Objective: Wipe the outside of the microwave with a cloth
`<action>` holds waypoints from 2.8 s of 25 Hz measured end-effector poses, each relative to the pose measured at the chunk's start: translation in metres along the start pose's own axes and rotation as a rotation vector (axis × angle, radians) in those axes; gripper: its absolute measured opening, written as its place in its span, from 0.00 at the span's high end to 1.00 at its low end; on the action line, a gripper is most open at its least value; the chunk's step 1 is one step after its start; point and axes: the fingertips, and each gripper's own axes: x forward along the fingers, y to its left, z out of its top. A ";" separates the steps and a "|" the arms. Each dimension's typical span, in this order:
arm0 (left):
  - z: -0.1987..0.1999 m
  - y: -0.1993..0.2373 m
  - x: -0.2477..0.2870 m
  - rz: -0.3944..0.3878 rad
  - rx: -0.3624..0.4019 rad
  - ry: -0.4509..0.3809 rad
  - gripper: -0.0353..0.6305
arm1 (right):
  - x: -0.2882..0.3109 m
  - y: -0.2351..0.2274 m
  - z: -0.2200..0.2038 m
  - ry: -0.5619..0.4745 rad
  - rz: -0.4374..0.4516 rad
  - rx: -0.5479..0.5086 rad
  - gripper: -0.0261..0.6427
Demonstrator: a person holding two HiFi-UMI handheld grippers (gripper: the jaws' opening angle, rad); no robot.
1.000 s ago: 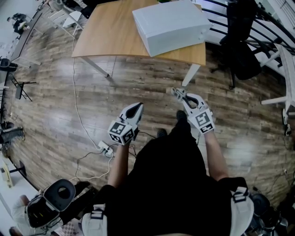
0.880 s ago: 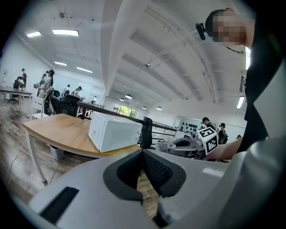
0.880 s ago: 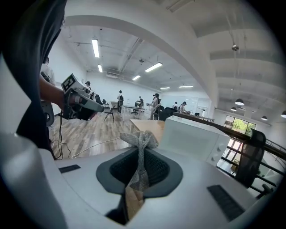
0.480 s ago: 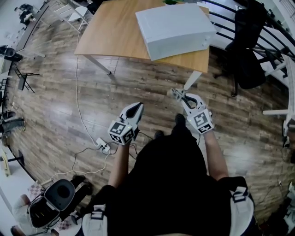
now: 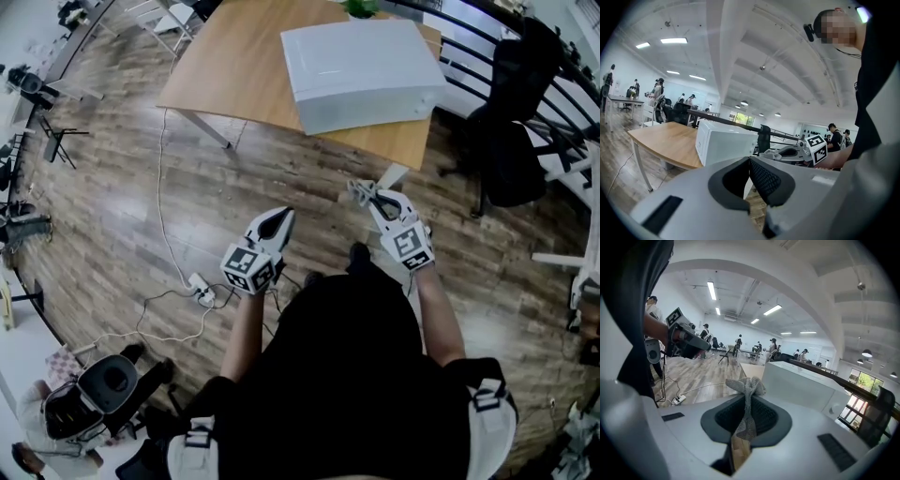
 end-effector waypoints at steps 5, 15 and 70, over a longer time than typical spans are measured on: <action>0.004 -0.003 0.016 0.037 -0.004 -0.012 0.94 | 0.008 -0.022 0.003 -0.013 0.046 -0.036 0.91; 0.005 -0.006 0.036 0.129 -0.029 -0.020 0.94 | 0.027 -0.044 -0.007 -0.036 0.132 -0.049 0.91; 0.043 0.176 0.050 0.062 0.006 0.027 0.94 | 0.242 -0.083 0.088 -0.091 0.016 -0.090 0.91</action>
